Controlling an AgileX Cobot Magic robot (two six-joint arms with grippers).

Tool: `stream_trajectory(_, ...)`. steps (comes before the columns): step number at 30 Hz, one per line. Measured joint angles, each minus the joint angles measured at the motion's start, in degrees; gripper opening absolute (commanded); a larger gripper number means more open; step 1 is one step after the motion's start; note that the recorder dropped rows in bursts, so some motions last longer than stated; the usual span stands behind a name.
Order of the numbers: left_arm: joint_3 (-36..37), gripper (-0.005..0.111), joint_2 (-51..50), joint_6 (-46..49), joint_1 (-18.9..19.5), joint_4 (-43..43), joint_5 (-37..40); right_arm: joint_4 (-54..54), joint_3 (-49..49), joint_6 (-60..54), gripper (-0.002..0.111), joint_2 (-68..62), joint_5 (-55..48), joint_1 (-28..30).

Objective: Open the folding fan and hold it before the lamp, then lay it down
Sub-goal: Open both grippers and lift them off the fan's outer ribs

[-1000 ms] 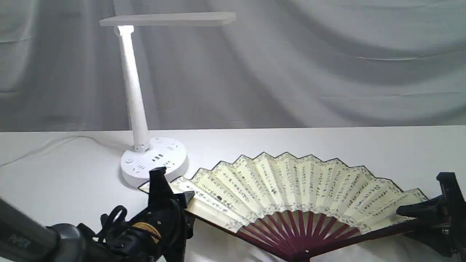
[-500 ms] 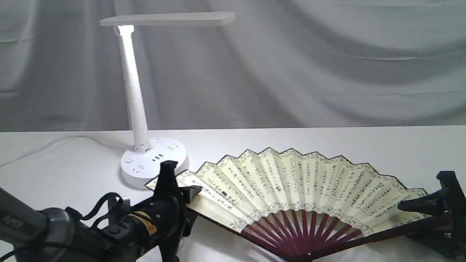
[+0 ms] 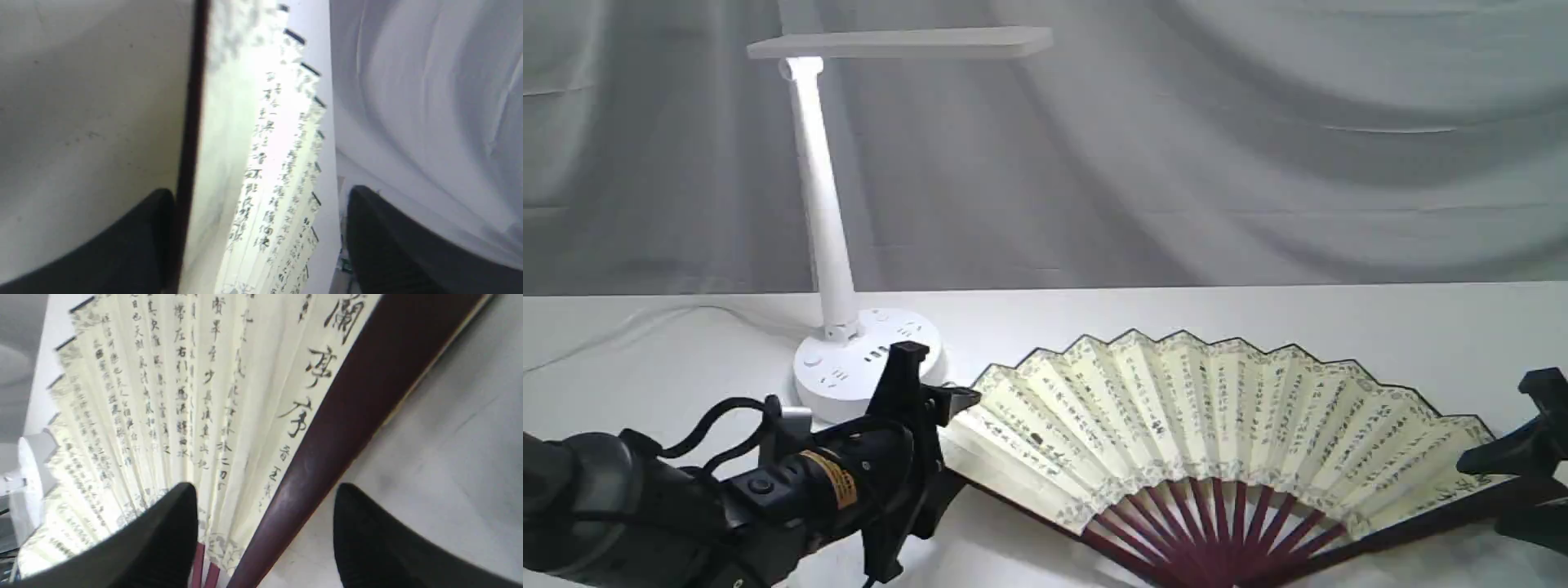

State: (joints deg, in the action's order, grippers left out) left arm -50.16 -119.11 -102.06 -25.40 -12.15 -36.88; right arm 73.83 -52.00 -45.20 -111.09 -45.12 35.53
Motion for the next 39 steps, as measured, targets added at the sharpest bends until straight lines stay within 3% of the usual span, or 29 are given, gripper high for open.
stream_trajectory(7, 0.00, 0.060, 2.25, 0.00, 1.23, -6.25, 1.88, -5.02, 0.00, 2.56, 0.051, 0.92, 2.03, 0.00)
stream_trajectory(18, 0.00, 0.060, 9.24, 0.00, 2.00, -18.13, 15.30, -16.30, 0.00, 9.99, 0.051, 3.12, 1.46, 0.00)
stream_trajectory(23, 0.00, 0.060, 13.35, 0.10, 2.00, -23.76, 25.83, -17.52, 0.10, 10.23, 0.051, 7.51, 1.24, -0.78)
stream_trajectory(29, 0.00, 0.060, 18.63, 0.10, 2.00, -36.92, 36.52, -22.83, 0.10, 10.75, 0.051, 12.47, 1.24, -6.34)
stream_trajectory(34, 0.00, 0.051, 23.97, 2.40, 2.00, -46.24, 43.54, -28.62, 0.10, 12.73, 0.051, 15.06, 1.24, -11.00)
stream_trajectory(39, 0.00, 0.033, 28.28, 13.28, 2.00, -50.09, 52.92, -31.99, 0.10, 13.49, 0.051, 16.71, 0.50, -14.40)
